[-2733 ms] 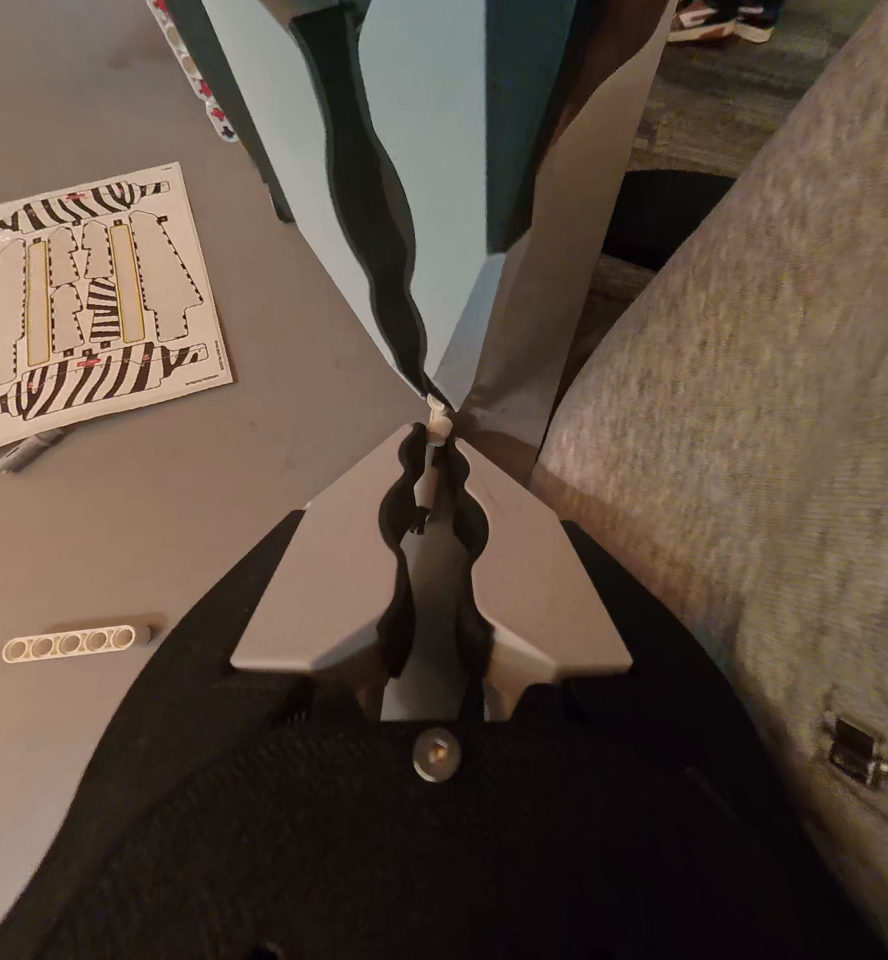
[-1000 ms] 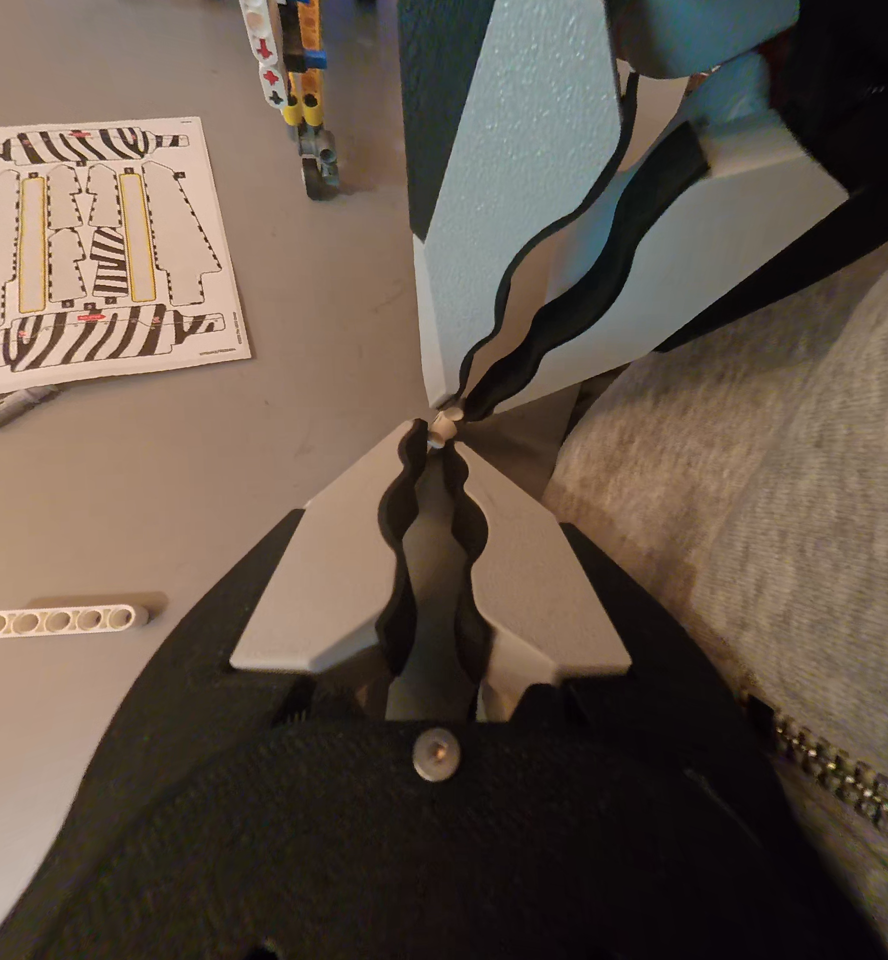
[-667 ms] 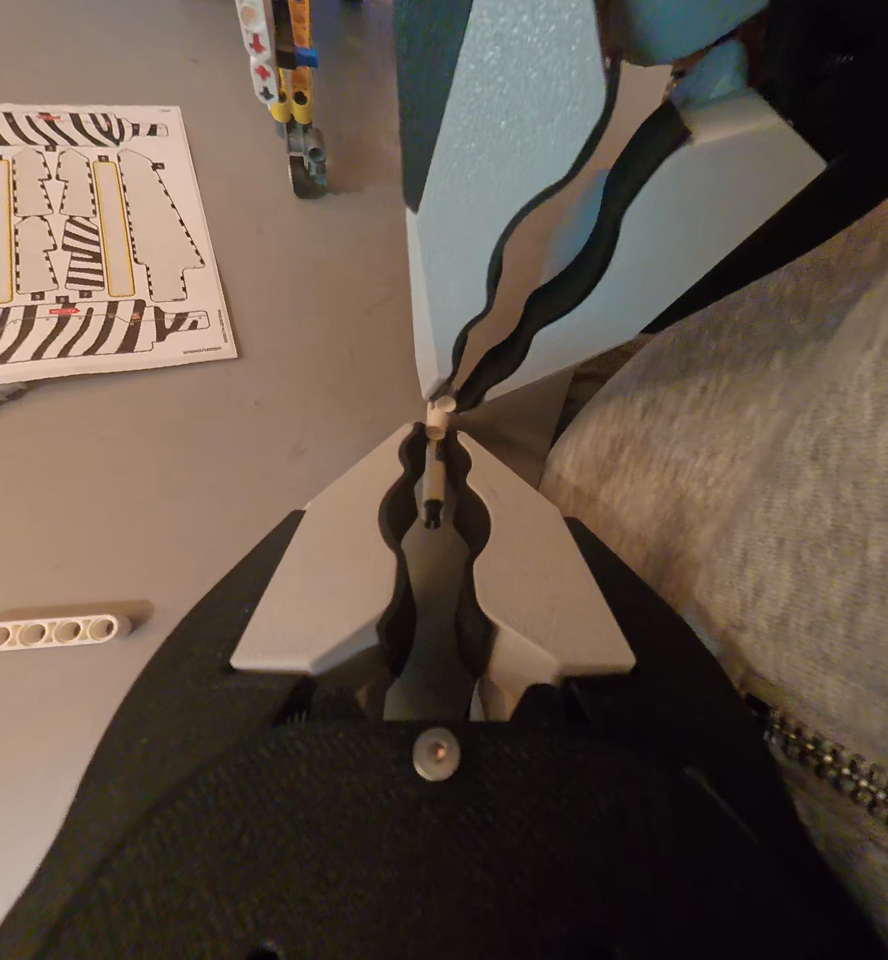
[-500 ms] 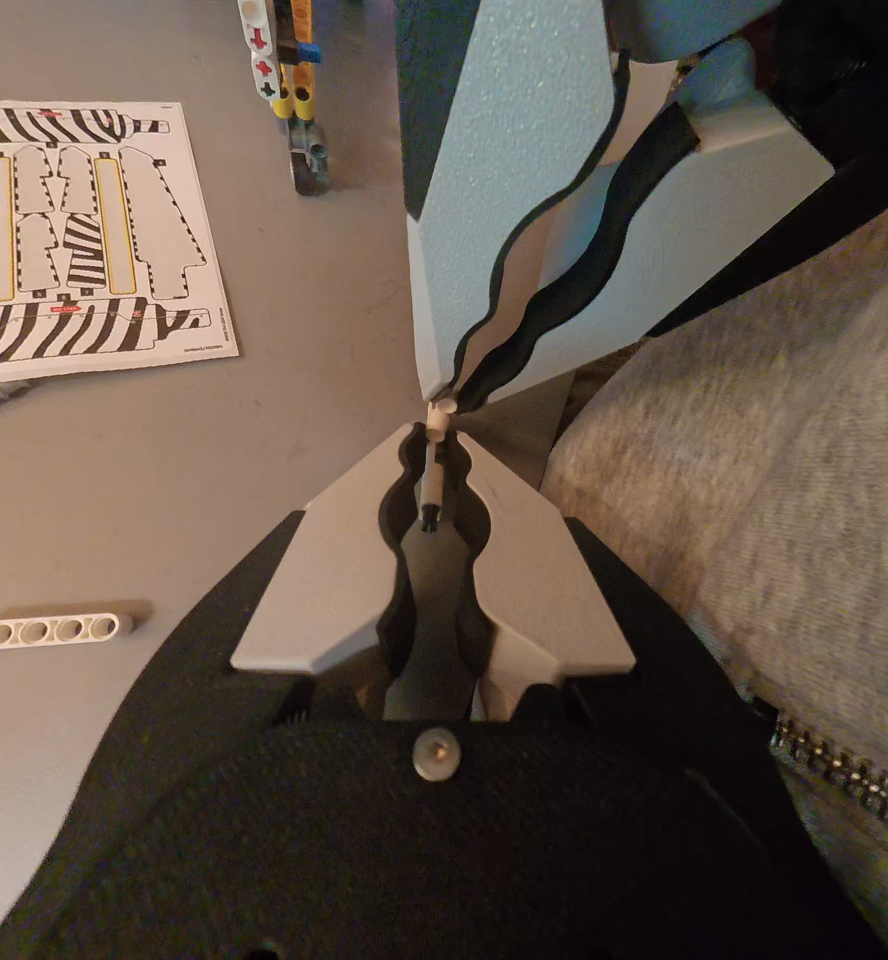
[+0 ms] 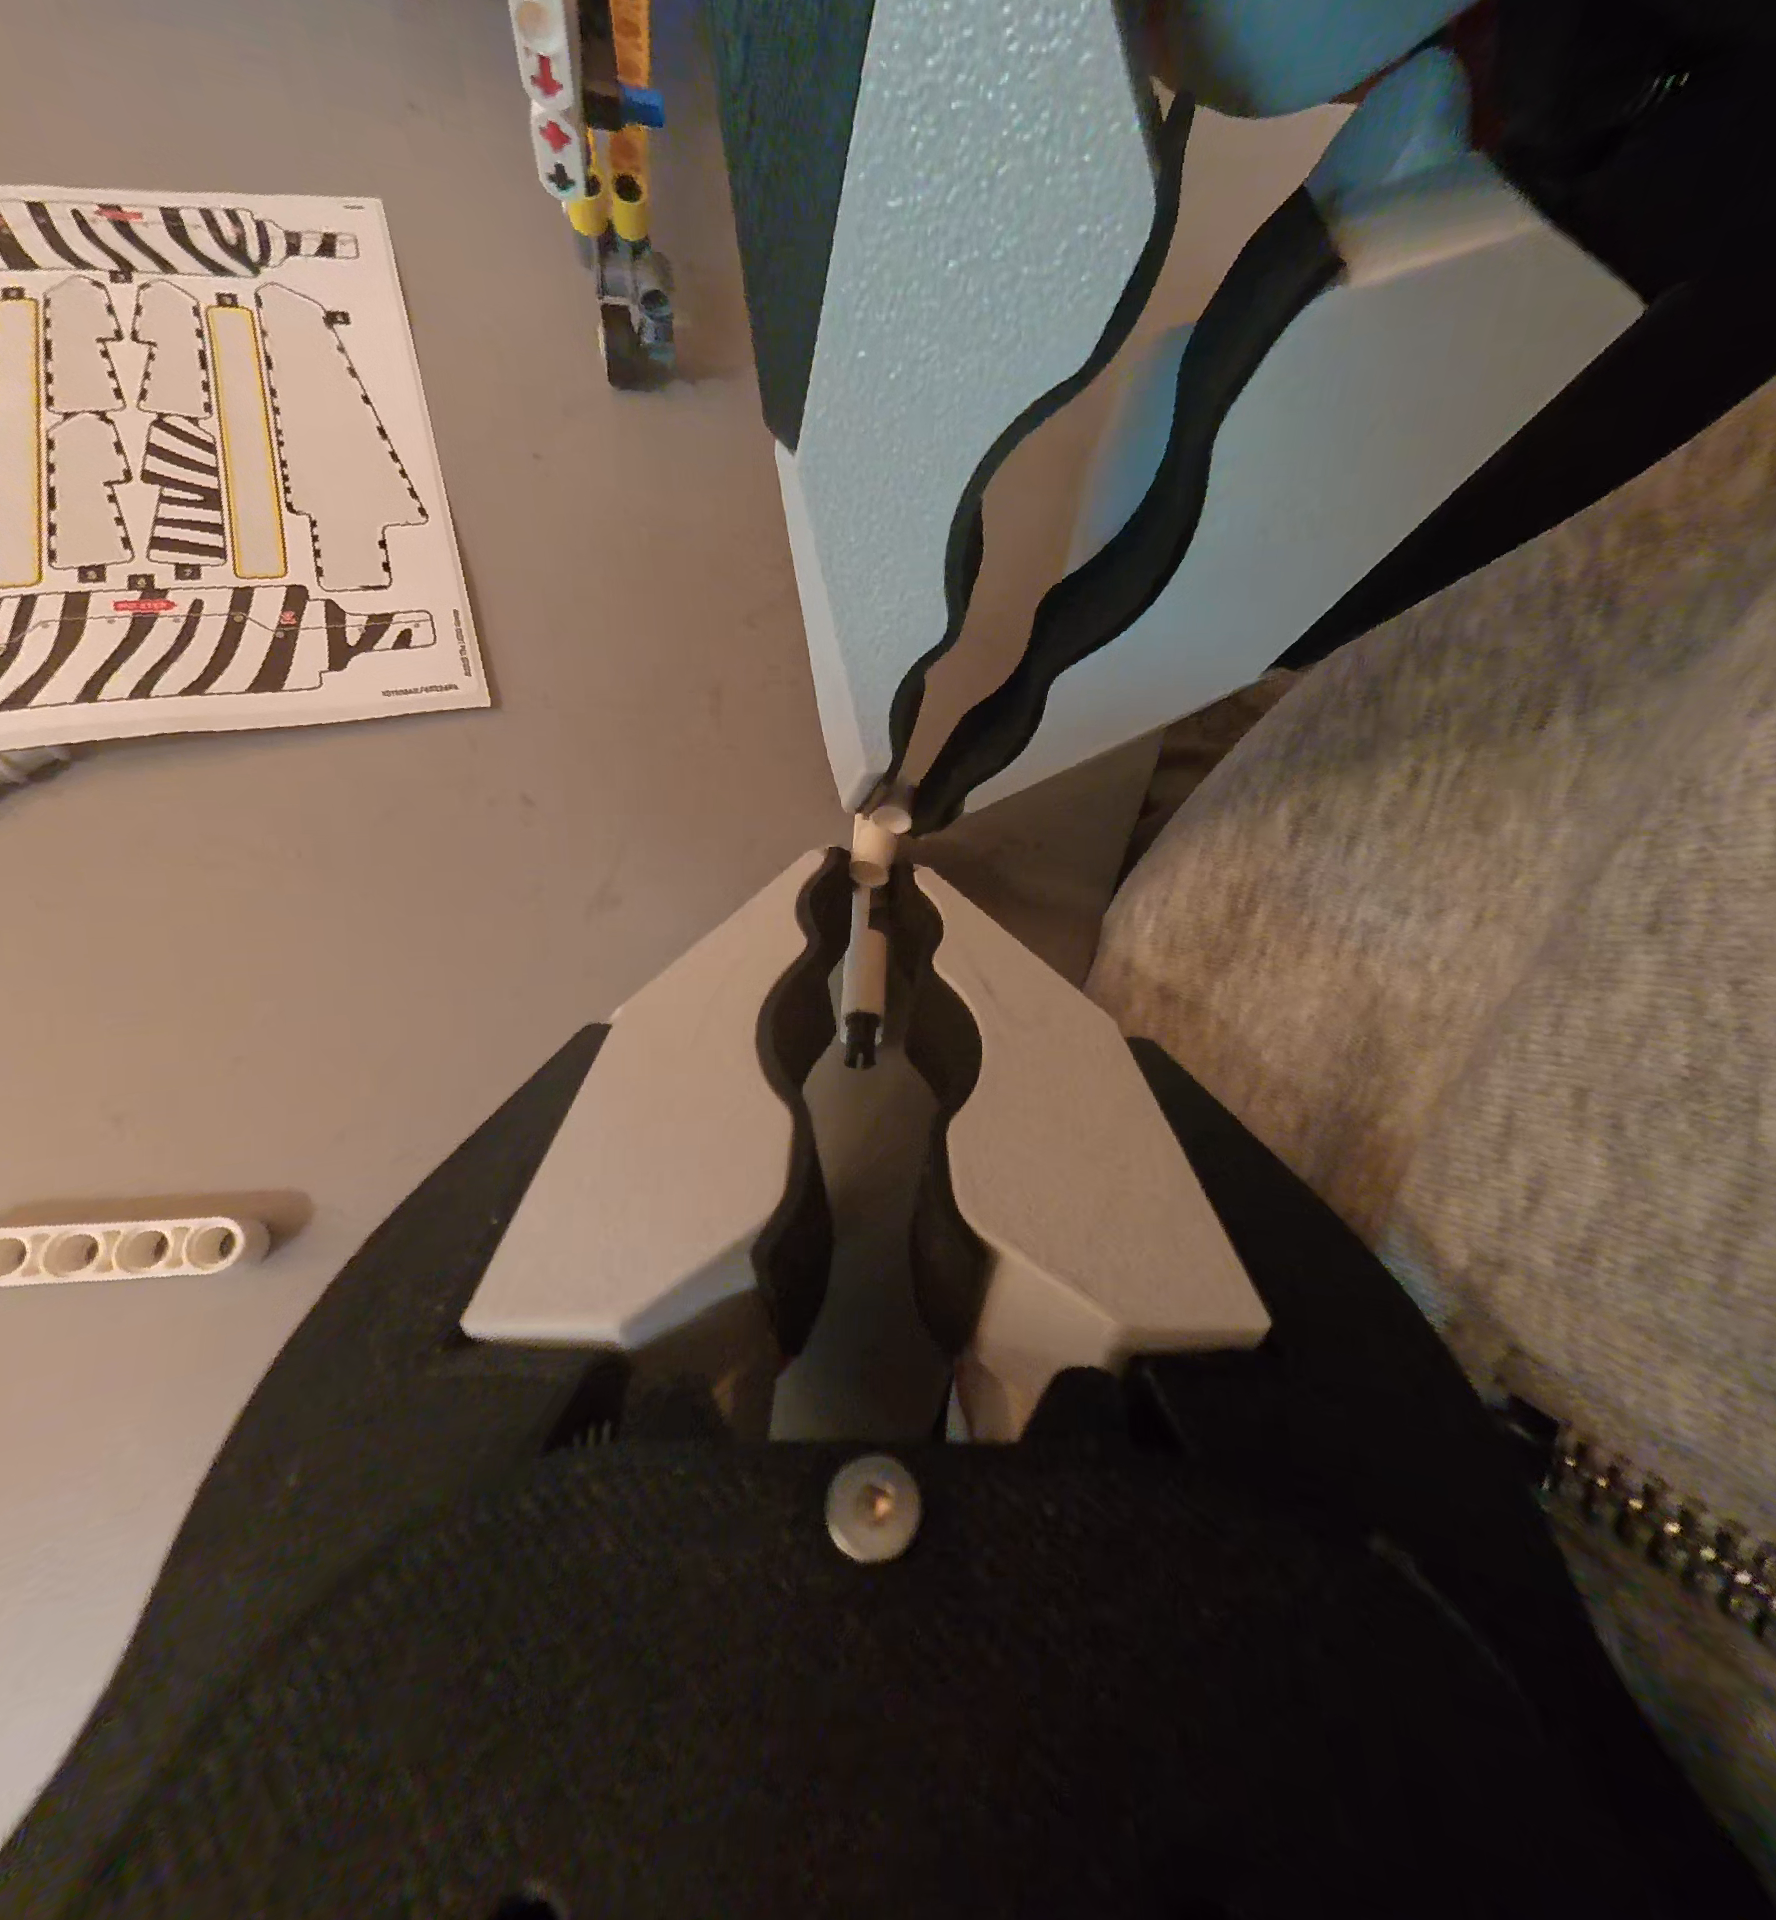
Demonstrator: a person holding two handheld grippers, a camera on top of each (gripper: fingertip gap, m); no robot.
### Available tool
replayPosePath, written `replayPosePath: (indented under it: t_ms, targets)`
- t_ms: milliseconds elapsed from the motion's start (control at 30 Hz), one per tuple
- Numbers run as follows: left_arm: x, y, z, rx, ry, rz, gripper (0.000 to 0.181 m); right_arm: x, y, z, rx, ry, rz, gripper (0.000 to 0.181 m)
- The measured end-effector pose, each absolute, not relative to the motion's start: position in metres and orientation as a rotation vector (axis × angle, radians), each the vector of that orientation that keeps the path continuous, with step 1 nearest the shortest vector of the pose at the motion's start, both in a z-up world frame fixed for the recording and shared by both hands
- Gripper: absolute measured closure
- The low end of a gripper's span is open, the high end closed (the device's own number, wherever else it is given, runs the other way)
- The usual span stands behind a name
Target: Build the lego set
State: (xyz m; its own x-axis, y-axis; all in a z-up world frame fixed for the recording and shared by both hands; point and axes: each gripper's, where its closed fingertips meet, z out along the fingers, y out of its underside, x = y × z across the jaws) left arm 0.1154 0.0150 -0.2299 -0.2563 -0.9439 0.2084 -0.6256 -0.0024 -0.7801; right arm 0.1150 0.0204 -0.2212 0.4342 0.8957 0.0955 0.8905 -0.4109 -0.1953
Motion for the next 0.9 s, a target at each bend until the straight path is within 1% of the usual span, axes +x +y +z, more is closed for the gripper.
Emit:
replayPosePath:
  t_ms: [167, 300, 633, 900]
  targets:
    - [0.1153, 0.0148, -0.2301, -1.591, 1.907, -1.115, 0.173, 0.1151, 0.0197, -0.2209, -2.535, -1.501, 0.211, 0.176]
    - [0.1153, 0.0150, -0.2300, -1.600, 1.905, -1.125, 0.173, 0.1154, 0.0200, -0.2210, -2.513, -1.549, 0.212, 0.175]
    - [0.1152, 0.0151, -0.2301, -1.598, 1.905, -1.123, 0.173, 0.1174, 0.0204, -0.2208, -2.566, -1.487, 0.404, 0.175]
    - [0.1153, 0.0148, -0.2303, -1.610, 1.907, -1.141, 0.172, 0.1189, 0.0208, -0.2235, -2.530, -1.590, 0.358, 0.175]
